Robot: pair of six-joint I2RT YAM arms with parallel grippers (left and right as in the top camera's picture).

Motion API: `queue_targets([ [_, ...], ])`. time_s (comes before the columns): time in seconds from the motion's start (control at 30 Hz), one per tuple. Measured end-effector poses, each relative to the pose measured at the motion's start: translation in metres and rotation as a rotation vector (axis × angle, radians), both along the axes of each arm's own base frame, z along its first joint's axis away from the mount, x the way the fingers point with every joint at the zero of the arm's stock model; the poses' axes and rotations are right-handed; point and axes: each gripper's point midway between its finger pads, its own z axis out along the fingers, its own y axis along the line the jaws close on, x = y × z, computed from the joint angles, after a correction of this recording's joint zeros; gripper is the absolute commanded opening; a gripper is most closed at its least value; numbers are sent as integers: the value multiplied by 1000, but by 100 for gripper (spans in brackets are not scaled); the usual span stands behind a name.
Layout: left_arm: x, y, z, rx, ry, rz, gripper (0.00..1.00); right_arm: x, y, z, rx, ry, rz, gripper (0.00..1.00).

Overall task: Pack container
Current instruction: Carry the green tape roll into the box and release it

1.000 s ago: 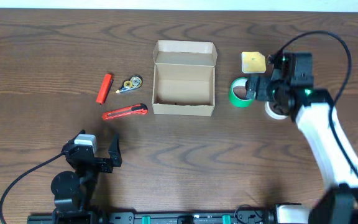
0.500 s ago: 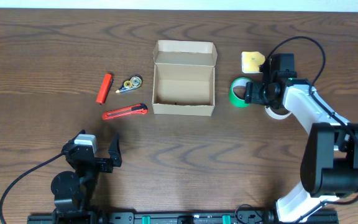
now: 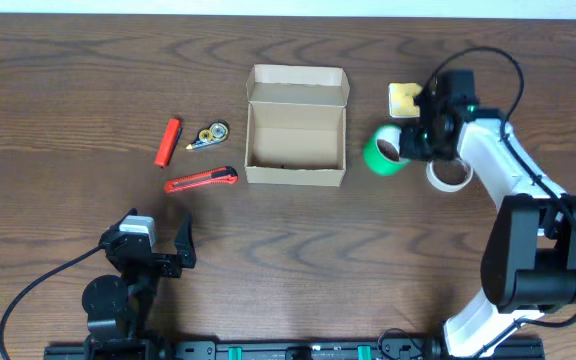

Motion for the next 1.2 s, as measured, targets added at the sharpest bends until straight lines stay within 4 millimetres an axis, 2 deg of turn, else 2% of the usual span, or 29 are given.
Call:
queue_targets([
  [0.07,0,0,0,0,0,0,95,12,12,31,10,-48,26,1],
  [0.17,0,0,0,0,0,0,95,29,37,94,20,-186,81,1],
  [0.23,0,0,0,0,0,0,95,35,63,143,22,-310,135,1],
  [0.3,0,0,0,0,0,0,95,33,93,183,33,-416,195,1],
  [0.37,0,0,0,0,0,0,95,24,128,211,50,-498,264,1],
  [0.43,0,0,0,0,0,0,95,14,157,219,60,-525,313,1],
  [0.5,0,0,0,0,0,1,95,7,184,210,58,-508,350,1],
  [0.57,0,0,0,0,0,0,95,5,204,189,41,-469,370,1],
  [0.6,0,0,0,0,0,0,95,5,213,172,20,-436,372,1],
  [0.77,0,0,0,0,0,0,95,2,233,97,-71,-288,358,1],
  [0.83,0,0,0,0,0,0,96,1,235,77,-93,-251,350,1],
  [0.9,0,0,0,0,0,0,96,2,234,65,-110,-229,337,1],
  [1.03,0,0,0,0,0,0,95,3,230,53,-131,-202,299,1],
  [1.2,0,0,0,0,0,0,95,5,226,50,-146,-200,270,1],
])
